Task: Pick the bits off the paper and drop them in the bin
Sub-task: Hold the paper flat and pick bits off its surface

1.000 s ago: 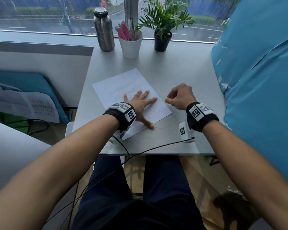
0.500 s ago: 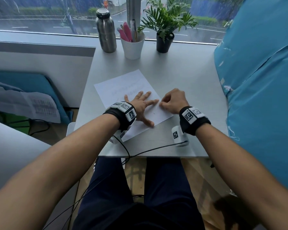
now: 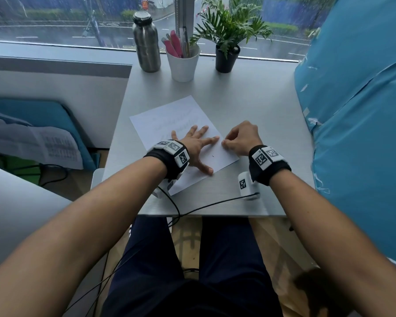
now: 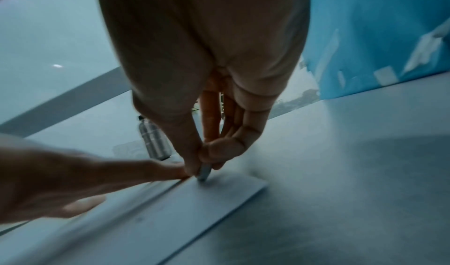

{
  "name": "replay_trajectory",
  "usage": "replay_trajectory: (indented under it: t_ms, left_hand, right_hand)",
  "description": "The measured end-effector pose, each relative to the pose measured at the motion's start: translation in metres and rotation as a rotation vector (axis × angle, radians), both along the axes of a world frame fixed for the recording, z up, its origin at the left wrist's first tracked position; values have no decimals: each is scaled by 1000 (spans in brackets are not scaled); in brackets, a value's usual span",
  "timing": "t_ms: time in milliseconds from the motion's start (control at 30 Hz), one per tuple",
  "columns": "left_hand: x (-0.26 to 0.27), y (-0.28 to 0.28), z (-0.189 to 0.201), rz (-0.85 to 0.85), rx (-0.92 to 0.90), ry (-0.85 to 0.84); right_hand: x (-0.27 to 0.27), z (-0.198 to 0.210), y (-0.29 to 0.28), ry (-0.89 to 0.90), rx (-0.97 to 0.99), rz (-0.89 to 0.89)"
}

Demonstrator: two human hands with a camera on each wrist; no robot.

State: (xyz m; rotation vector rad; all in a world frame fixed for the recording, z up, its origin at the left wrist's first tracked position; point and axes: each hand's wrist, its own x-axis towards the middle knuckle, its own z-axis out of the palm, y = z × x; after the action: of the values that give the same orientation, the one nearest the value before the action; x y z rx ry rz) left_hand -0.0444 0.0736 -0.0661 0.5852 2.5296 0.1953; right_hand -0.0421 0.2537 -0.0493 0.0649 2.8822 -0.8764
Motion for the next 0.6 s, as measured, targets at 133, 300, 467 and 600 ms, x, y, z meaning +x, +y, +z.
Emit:
replay_trajectory:
  t_ms: [133,300,467,600]
  left_hand:
    - [-1,0,-1,-1,0,0]
    - [-1,-1,-3,4,3,1]
    - [-1,-1,-3,7,7,5]
    - [-2,-1,-4,0,4,2]
  right_hand:
    - [-1,1,-6,-32,-2,39]
    - [0,-1,-10,-15,-7,69]
    - [-1,-3,-10,22,-34,7]
    - [3,-1,-15,-26,-10,102]
